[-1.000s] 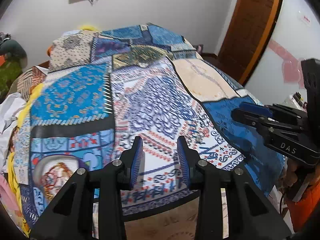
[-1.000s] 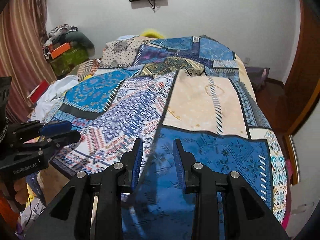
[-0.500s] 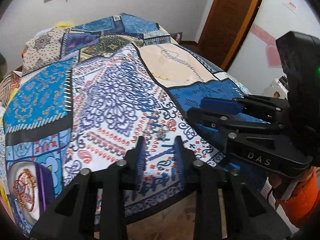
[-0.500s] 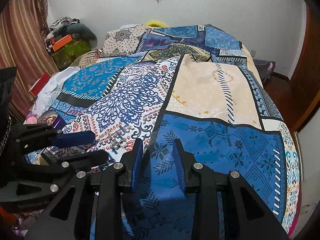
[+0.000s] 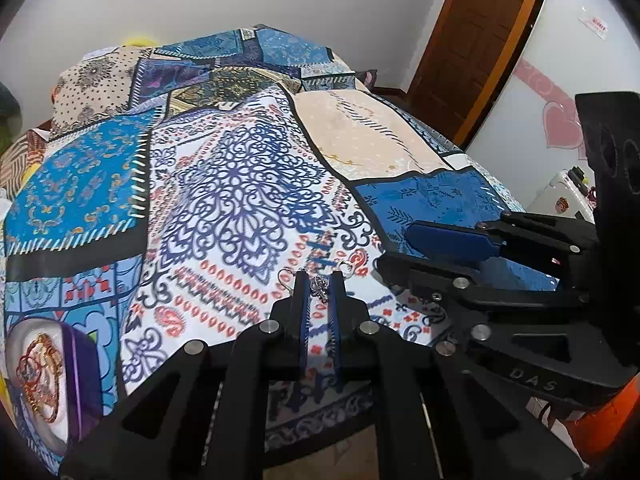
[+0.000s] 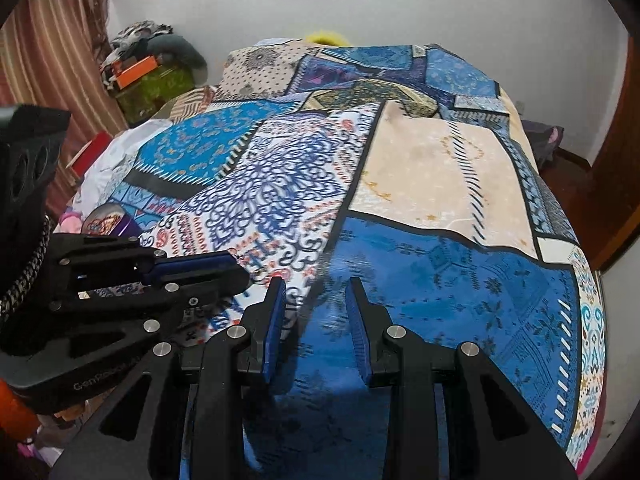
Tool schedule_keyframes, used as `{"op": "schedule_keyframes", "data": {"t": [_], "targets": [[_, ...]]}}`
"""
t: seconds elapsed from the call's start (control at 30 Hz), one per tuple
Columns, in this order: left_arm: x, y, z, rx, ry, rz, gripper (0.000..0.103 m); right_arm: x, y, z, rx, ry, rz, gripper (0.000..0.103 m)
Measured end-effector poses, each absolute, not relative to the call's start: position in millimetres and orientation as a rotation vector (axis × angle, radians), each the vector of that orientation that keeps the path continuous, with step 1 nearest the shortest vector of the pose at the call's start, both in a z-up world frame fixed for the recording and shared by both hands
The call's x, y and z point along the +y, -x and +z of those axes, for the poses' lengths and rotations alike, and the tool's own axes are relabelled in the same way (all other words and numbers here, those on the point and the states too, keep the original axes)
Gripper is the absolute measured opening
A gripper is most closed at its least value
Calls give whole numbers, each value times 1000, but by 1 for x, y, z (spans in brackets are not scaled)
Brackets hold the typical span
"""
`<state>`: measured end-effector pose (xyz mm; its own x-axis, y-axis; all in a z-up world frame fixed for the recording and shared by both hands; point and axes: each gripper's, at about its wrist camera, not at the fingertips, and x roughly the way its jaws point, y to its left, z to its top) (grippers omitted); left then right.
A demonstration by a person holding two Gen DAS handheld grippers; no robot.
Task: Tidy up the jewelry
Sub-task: 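Grasp a small silver charm with the left gripper while the right grasps a silver ring, then carry the silver charm and ring over the heart tray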
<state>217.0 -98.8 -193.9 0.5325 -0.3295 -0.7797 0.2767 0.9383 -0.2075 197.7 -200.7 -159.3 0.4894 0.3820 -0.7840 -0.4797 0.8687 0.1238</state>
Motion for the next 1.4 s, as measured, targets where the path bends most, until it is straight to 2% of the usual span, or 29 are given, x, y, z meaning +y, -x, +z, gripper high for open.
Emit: {"op": "schedule_keyframes", "data": {"t": [0.4,0.53,0.8,1.4], "targets": [[-64,-202,-189,925,106,-314,8,-168,-199,-166,916,196,586,27],[-62,-200,-186,919,107,-307,8,-162,-199,-168,920,212,598,9],[-59,-189,-164,865,103,-301,8,-163,-196,-160,917,176,579,8],[-19,-148,-110,717,121,-239,8,-141,-164,-91,741,159,592,8]]}}
